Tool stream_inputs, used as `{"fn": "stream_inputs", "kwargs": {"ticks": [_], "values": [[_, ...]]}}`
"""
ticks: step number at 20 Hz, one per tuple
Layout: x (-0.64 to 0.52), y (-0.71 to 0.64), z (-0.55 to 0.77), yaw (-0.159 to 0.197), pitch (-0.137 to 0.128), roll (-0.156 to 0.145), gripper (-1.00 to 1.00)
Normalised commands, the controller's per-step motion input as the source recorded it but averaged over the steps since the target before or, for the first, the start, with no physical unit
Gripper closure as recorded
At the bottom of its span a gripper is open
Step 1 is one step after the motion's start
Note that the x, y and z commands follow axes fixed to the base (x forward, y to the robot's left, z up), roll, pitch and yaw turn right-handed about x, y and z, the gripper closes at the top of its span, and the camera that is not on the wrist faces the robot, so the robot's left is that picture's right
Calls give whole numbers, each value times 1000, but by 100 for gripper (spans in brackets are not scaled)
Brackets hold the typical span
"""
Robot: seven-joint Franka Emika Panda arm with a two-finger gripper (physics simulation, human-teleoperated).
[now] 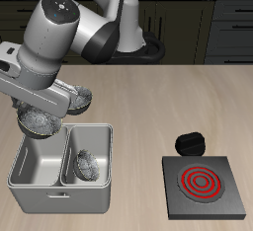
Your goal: Place the smallest bowl in the left side of the drainer and the medium bowl in the right side
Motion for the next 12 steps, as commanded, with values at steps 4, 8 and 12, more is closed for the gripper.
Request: {"fn": "stream_inputs", "kwargs": {"ticks": [4,8,12], "values": [[89,-37,-282,19,31,-20,100],[37,1,-249,41,16,7,100],[43,99,-310,77,38,-14,-100]]}}
